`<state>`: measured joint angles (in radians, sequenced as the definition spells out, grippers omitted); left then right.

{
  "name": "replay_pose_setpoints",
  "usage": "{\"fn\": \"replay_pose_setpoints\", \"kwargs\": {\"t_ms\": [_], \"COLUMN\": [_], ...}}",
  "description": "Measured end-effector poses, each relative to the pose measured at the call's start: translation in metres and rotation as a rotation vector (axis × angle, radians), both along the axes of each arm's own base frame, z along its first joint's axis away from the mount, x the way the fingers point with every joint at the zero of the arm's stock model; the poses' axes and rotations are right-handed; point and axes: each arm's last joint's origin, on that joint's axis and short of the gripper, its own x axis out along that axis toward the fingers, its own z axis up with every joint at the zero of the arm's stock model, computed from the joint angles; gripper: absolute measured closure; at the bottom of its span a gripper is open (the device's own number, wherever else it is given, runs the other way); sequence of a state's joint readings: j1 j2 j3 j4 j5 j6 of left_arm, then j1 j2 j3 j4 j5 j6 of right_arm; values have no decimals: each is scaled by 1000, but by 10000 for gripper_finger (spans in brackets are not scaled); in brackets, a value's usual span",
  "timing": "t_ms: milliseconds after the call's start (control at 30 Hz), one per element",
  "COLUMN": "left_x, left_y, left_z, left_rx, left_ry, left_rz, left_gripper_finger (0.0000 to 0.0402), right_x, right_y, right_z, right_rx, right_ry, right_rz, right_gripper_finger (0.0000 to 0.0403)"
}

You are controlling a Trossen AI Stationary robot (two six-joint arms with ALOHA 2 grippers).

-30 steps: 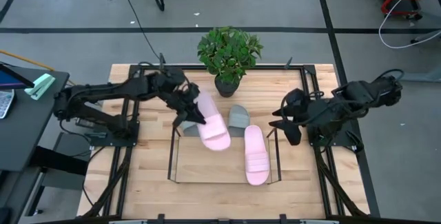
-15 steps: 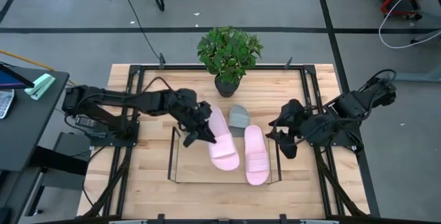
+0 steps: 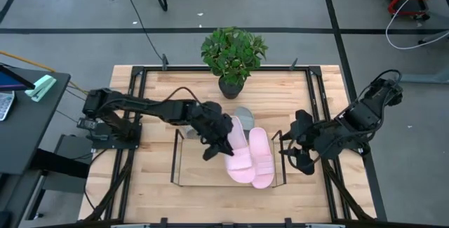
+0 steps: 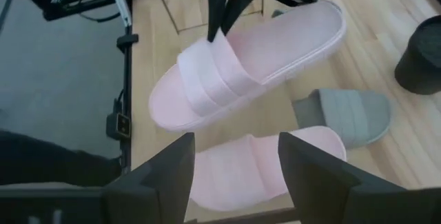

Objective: Pick and place slides into the shelf
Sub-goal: Put the pink slipper on the shelf

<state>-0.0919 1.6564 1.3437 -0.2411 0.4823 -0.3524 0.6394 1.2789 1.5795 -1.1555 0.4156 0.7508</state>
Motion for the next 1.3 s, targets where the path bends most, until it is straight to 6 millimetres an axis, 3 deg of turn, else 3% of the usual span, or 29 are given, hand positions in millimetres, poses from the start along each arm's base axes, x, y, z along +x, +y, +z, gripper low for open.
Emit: {"fn": "replay_pose_setpoints", "kwargs": {"t_ms": [300, 533, 1300], "left_x": [15, 23, 34], "left_y": [-16, -17, -13], "left_z": [-25, -44, -69], "left_rx": [91, 118, 135], "left_ry": [54, 87, 110], "left_rz": [-109, -139, -164], "left_gripper_finger": [391, 391, 391], "right_x": [-6, -8, -8], "right_y": [9, 11, 11], "right_z": [-1, -1, -1], "right_rx": [14, 20, 23], "right_ry": [7, 1, -11], "right_rz": [23, 13, -26], "right_gripper_finger": [190, 190, 190]}}
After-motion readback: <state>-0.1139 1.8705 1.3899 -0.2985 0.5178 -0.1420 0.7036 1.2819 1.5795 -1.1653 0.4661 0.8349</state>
